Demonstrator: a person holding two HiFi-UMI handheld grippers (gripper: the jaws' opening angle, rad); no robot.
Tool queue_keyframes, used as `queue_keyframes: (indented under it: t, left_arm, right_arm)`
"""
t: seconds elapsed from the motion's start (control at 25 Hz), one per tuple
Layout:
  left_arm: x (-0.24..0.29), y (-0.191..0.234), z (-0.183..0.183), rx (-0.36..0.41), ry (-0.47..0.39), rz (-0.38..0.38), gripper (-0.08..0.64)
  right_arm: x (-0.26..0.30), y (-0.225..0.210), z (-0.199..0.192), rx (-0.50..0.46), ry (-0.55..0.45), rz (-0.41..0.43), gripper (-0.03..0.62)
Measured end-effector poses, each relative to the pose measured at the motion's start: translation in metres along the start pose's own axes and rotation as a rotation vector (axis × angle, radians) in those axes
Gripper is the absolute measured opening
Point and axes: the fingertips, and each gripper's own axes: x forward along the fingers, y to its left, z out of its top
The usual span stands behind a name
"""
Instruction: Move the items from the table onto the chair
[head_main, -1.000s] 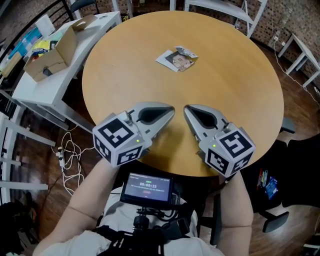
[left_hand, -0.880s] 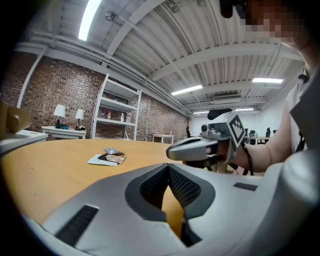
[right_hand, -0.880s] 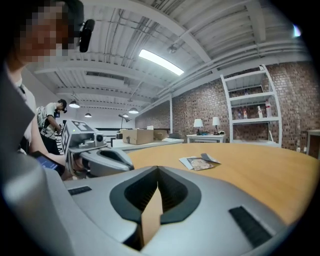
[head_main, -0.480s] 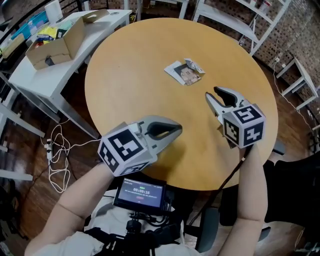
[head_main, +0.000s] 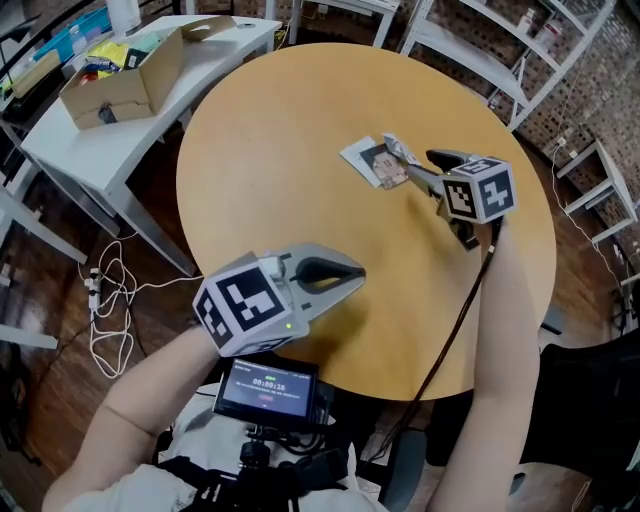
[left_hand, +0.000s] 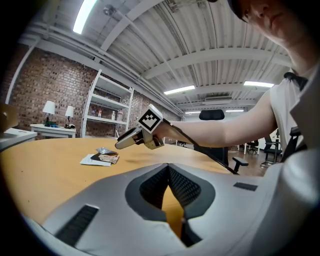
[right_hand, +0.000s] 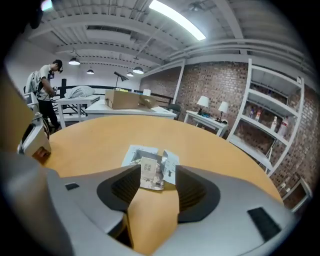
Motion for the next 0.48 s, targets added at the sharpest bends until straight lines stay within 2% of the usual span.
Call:
queue_keyframes:
  t: [0.16,0.28,0.36,0.48]
  left_arm:
    - [0.0,0.003,-0.001,0.01,0.001,-0.002,0.006]
    - [-0.001,0.003,-0.001,0.014,0.0,-0.004,0.006]
    - [0.0,0.002,0.0,0.007,0.001,-0.001,0.006]
    - [0.003,-0.002,0.002,0.001,0.003,-0.001,0.006]
  right_arm:
    - [0.029,-0.003,0.002,-0.003,0.054,0.039,0.227]
    - [0.048,0.001,-0.001,-0.034,0.124,0.064,0.274]
    - [0.058,0.006,-0.008,-0.044,0.17,0.085,0.276]
    - [0.063,0.007,-0.016,0.047,0.166,0.113,0.276]
